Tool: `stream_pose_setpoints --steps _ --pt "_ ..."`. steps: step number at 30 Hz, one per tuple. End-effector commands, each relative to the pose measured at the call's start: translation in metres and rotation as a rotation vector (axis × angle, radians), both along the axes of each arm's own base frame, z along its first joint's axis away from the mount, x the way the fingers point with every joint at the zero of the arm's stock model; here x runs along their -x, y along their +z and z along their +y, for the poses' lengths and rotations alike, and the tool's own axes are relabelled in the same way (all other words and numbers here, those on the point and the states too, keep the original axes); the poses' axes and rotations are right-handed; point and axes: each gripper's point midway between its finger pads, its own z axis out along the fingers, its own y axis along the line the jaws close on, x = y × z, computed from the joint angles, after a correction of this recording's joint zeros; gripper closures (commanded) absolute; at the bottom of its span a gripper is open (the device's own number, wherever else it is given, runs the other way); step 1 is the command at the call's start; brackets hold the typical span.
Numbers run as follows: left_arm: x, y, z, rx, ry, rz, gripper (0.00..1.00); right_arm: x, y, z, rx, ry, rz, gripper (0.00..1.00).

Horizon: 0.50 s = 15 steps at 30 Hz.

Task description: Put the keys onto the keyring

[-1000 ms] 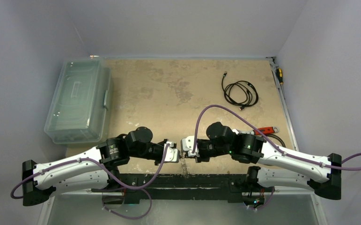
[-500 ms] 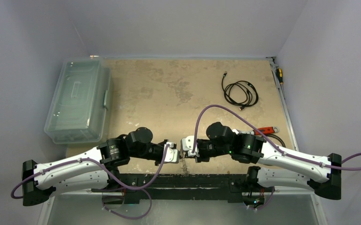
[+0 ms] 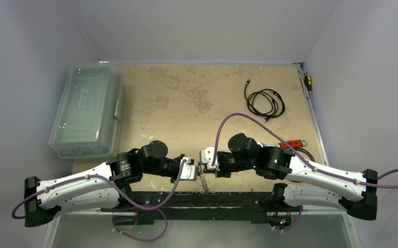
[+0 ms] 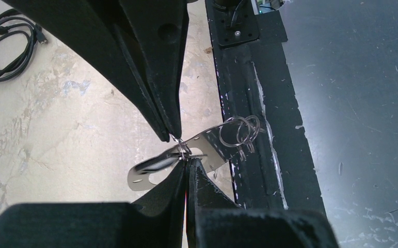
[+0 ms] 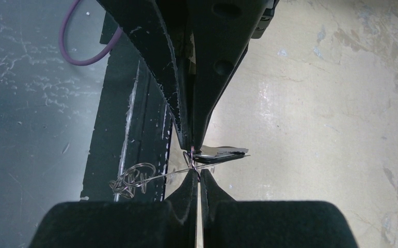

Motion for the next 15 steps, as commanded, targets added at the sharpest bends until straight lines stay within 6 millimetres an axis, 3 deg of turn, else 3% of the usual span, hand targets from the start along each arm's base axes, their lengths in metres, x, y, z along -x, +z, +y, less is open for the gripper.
stream_pose_setpoints --steps 1,15 --pt "0.0101 0.0083 -0.0048 0.047 -0.055 -0.005 1.0 -0.0134 0.0366 0.0085 -0.097 -0.052 -0.037 1.0" --pt "0.0041 0.009 -0.0055 0.042 -0.014 0.001 1.0 -0.0133 0.0399 0.0076 -0.11 -0.052 -0.039 1.0"
